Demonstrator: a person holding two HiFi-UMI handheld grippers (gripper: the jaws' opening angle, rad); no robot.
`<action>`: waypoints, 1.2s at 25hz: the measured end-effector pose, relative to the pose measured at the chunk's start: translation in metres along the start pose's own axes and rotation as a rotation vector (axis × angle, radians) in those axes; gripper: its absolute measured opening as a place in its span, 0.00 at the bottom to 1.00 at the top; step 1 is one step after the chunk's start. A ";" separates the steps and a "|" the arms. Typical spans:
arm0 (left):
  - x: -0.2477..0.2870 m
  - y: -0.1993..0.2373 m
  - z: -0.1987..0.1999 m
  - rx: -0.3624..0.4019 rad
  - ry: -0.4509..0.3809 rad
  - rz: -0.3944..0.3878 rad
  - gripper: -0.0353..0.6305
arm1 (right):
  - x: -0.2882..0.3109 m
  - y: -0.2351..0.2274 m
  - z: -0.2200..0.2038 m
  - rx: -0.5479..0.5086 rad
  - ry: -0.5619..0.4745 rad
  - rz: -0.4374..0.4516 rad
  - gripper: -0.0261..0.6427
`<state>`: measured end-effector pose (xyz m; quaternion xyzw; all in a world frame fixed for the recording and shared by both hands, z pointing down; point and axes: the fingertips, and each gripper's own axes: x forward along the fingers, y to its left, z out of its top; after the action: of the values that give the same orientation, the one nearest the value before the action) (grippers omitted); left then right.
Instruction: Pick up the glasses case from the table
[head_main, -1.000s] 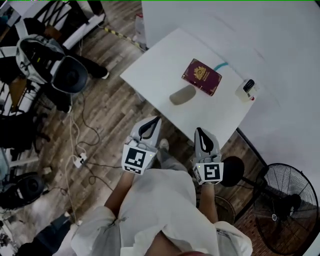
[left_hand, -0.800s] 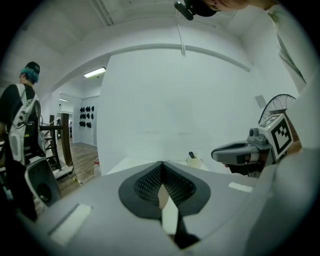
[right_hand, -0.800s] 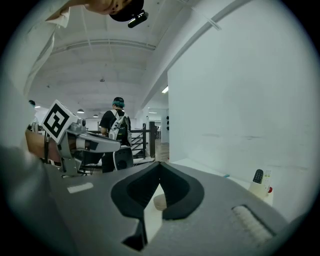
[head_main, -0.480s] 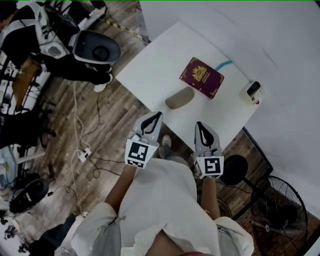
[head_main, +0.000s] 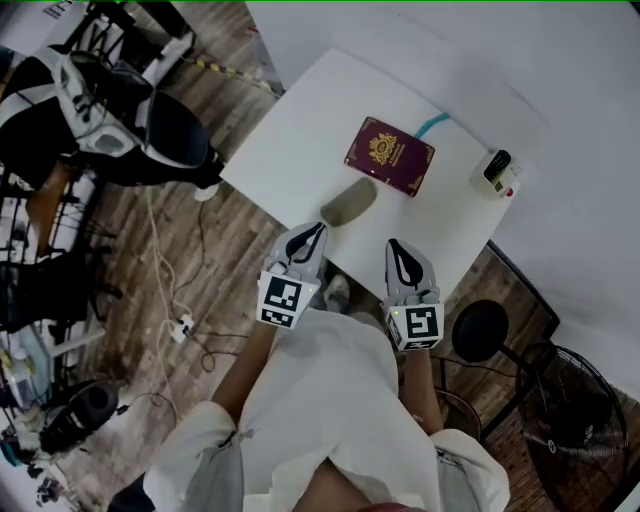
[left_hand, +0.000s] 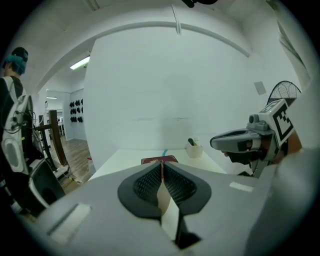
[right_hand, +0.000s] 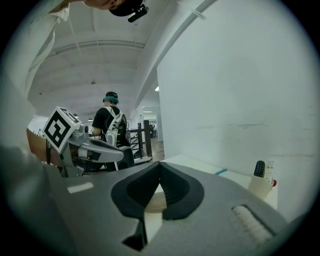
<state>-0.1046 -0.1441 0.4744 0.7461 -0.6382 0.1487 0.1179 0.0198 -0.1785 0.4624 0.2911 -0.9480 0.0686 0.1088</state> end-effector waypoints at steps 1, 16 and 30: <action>0.005 0.000 -0.003 0.001 0.007 -0.010 0.10 | 0.002 -0.001 -0.003 0.003 0.006 -0.005 0.05; 0.082 0.015 -0.057 0.032 0.163 -0.208 0.18 | 0.039 -0.012 -0.053 0.061 0.152 -0.138 0.05; 0.131 0.022 -0.102 0.086 0.316 -0.340 0.30 | 0.065 -0.017 -0.087 0.146 0.236 -0.239 0.05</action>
<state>-0.1156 -0.2299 0.6178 0.8147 -0.4698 0.2689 0.2078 -0.0080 -0.2107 0.5641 0.3987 -0.8798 0.1572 0.2053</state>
